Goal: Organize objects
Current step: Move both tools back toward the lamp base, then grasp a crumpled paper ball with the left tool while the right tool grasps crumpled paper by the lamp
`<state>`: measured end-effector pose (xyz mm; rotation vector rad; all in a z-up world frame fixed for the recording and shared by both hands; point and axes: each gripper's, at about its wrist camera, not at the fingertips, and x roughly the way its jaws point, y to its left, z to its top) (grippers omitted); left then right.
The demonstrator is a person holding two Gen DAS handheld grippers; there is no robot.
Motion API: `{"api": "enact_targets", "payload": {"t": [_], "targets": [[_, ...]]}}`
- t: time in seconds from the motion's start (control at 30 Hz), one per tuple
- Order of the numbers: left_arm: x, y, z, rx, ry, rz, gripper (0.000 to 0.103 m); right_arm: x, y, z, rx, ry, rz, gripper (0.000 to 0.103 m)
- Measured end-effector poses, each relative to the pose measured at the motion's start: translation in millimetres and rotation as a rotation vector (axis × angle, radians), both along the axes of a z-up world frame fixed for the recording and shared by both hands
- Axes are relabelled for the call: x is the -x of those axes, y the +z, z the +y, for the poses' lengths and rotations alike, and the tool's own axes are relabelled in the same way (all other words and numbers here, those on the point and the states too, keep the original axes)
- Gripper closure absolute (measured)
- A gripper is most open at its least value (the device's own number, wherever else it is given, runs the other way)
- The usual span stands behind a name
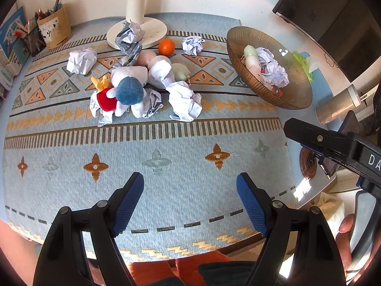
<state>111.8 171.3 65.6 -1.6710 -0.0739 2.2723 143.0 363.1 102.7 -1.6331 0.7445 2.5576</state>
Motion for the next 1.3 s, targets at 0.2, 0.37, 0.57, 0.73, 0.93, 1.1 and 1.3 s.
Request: {"api": "enact_targets", "payload": {"t": [0.2, 0.37, 0.57, 0.73, 0.93, 1.1, 1.3], "targets": [[-1.3, -2.9, 5.5, 0.007, 0.02, -0.017, 0.024, -4.0, -7.3, 7.9, 0.019, 0.003, -0.017, 0.038], [1.0, -11.5, 6.1, 0.013, 0.005, -0.039, 0.024, -1.5, -19.6, 4.1, 0.036, -0.002, -0.048, 0.038], [23.9, -16.6, -10.6, -0.001, 0.001, -0.043, 0.024, 15.1, -13.0, -0.5, 0.009, -0.036, -0.038, 0.038], [57.4, -15.7, -60.9, -0.047, 0.093, -0.036, 0.024, 42.4, -3.7, -19.6, -0.023, -0.039, -0.026, 0.037], [102.9, -16.1, -137.2, -0.077, 0.206, -0.015, 0.024, 82.1, -10.3, -73.7, -0.017, 0.045, -0.026, 0.037], [146.9, -13.5, -171.2, -0.074, 0.204, 0.024, 0.024, 139.5, -10.9, -109.9, -0.032, 0.122, 0.0, 0.037], [202.3, -31.2, -182.9, -0.049, 0.118, 0.001, 0.012, 223.5, -36.1, -128.0, -0.029, 0.116, -0.056, 0.036]]}}
